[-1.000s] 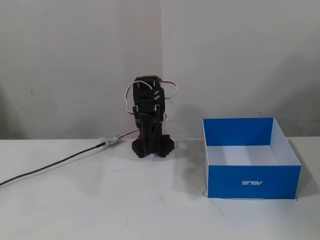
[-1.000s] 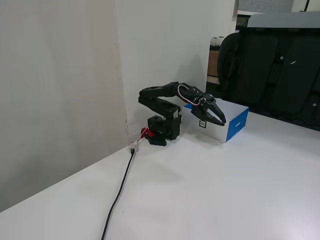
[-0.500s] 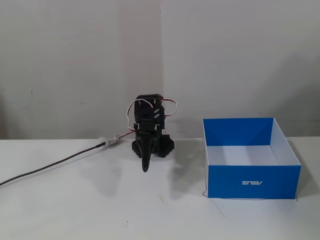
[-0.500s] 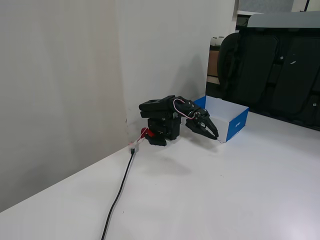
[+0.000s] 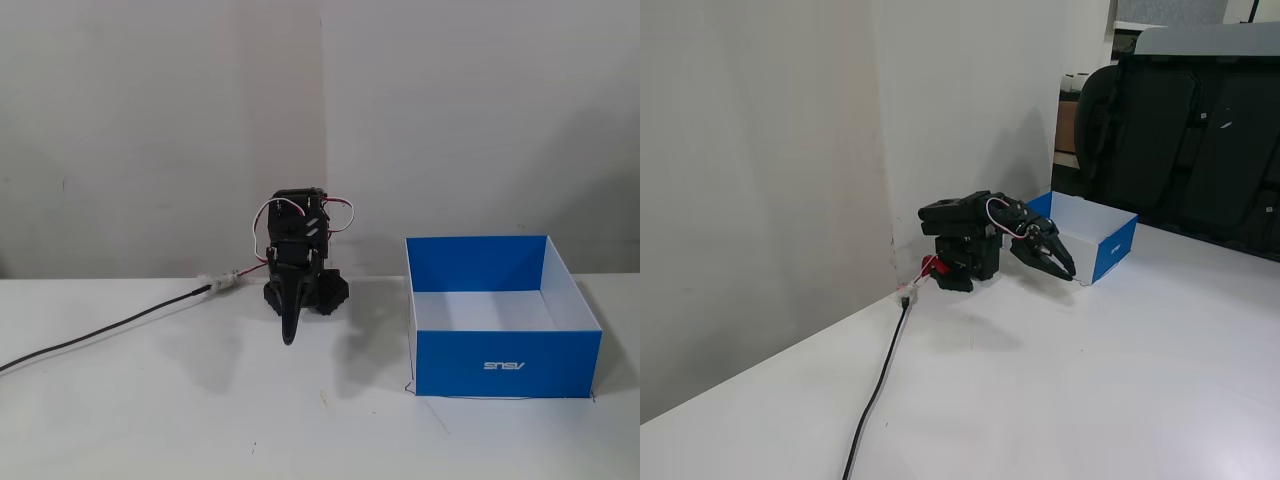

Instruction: Pick the gray block and keep it in the box.

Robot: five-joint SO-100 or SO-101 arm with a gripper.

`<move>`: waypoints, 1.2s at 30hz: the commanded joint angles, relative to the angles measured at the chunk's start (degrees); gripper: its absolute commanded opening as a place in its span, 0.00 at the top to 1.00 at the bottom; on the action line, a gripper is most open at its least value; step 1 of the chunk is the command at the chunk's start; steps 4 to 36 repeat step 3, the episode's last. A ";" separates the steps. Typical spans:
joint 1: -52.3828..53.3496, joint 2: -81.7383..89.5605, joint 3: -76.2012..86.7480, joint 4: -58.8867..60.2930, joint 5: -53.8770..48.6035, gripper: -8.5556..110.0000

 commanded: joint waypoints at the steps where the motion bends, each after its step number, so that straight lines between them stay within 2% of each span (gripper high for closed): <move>1: 0.18 8.79 -0.53 0.18 0.70 0.93; 36: 0.18 8.79 -0.53 0.18 0.70 0.93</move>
